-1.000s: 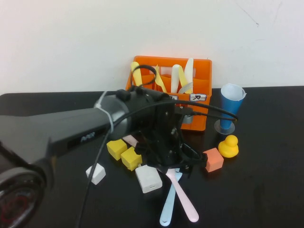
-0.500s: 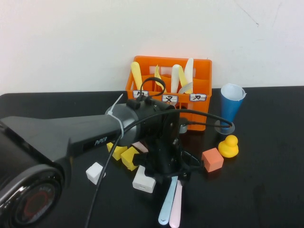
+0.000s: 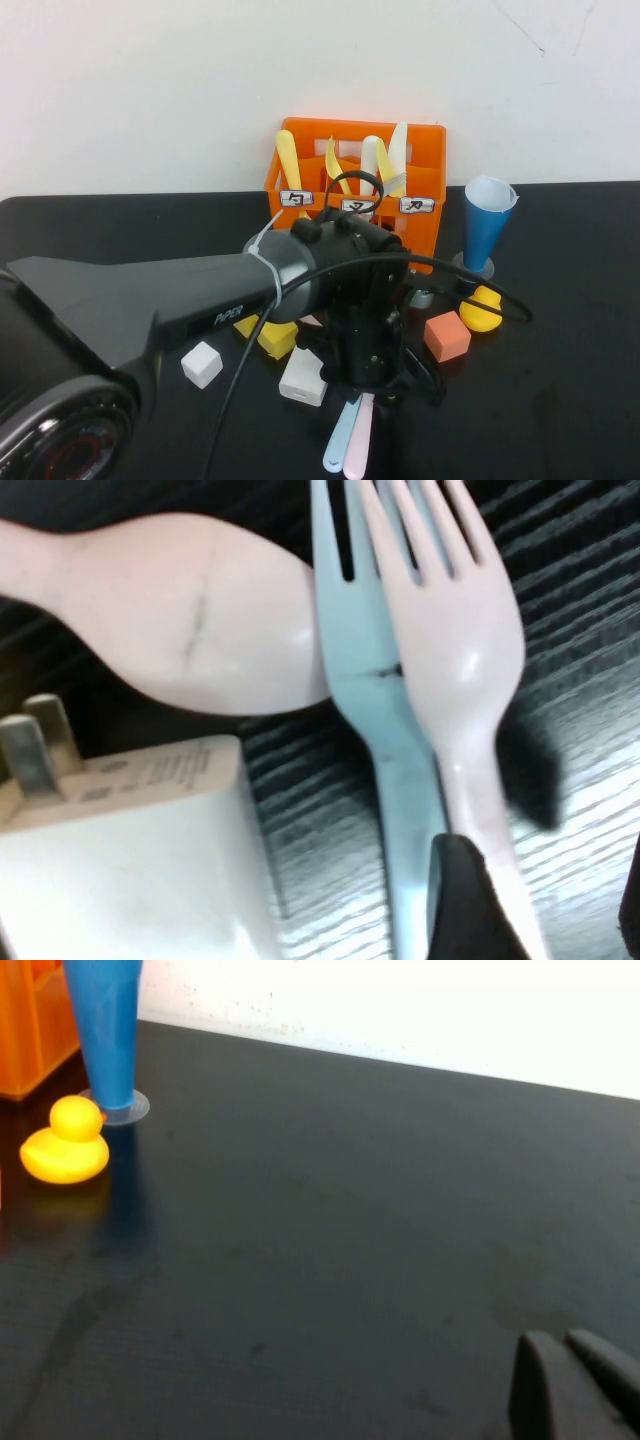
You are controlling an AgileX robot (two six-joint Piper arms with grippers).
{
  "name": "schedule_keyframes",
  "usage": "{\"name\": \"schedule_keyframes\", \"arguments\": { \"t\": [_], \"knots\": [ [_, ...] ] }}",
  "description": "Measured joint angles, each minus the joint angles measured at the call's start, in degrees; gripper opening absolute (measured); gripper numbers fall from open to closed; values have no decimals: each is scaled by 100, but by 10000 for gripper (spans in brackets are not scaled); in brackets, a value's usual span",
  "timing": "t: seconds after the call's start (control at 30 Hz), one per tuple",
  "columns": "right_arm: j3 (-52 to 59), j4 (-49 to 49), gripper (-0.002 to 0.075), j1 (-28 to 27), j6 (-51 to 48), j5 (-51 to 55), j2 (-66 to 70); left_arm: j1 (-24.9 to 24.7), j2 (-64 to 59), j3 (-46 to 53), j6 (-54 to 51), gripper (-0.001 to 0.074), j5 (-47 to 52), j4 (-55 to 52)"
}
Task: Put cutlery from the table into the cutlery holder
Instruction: Pick up the fork
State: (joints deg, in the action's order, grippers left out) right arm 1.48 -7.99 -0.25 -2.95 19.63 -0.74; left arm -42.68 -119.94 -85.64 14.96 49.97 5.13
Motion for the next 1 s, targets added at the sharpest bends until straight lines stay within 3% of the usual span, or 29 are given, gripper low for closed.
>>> {"name": "schedule_keyframes", "arguments": {
  "t": [0.23,1.0],
  "knots": [
    [0,0,-3,0,0,0,0,11,124,0,-56,313,141,-513],
    [0,0,-3,0,0,0,0,253,-15,150,-152,288,-147,-454]
  ]
}}
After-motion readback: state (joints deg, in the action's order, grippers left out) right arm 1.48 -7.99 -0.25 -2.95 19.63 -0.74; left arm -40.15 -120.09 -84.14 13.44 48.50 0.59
